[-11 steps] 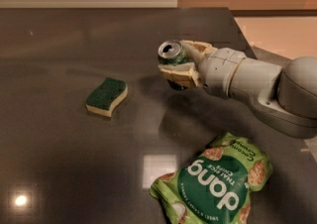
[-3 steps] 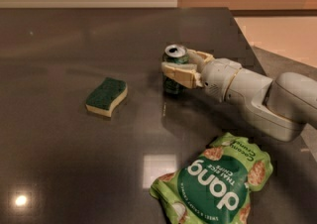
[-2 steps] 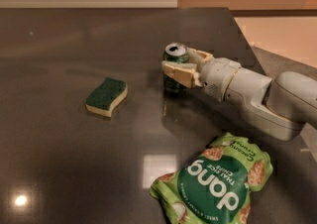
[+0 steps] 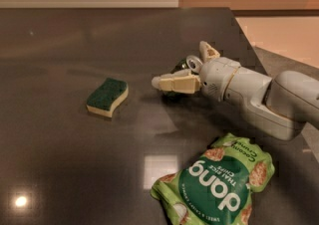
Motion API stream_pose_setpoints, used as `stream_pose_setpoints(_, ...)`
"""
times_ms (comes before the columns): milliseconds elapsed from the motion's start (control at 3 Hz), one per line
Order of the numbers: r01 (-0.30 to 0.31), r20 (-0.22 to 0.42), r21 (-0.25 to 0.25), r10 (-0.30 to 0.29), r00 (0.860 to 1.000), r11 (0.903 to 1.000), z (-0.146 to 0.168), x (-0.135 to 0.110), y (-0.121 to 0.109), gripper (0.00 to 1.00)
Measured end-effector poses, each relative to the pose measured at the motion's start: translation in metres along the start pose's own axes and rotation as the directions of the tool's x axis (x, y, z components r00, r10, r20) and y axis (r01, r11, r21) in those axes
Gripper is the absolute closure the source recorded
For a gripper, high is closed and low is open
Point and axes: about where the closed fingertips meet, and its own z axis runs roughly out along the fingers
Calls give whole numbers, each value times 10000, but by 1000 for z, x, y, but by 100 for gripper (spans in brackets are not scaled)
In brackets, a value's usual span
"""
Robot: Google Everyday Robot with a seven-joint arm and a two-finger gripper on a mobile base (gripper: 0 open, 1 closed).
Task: Place green can upright
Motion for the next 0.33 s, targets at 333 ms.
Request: stream_pose_setpoints(333,1,0,-1,-1,10000,10000,0,0,0,0)
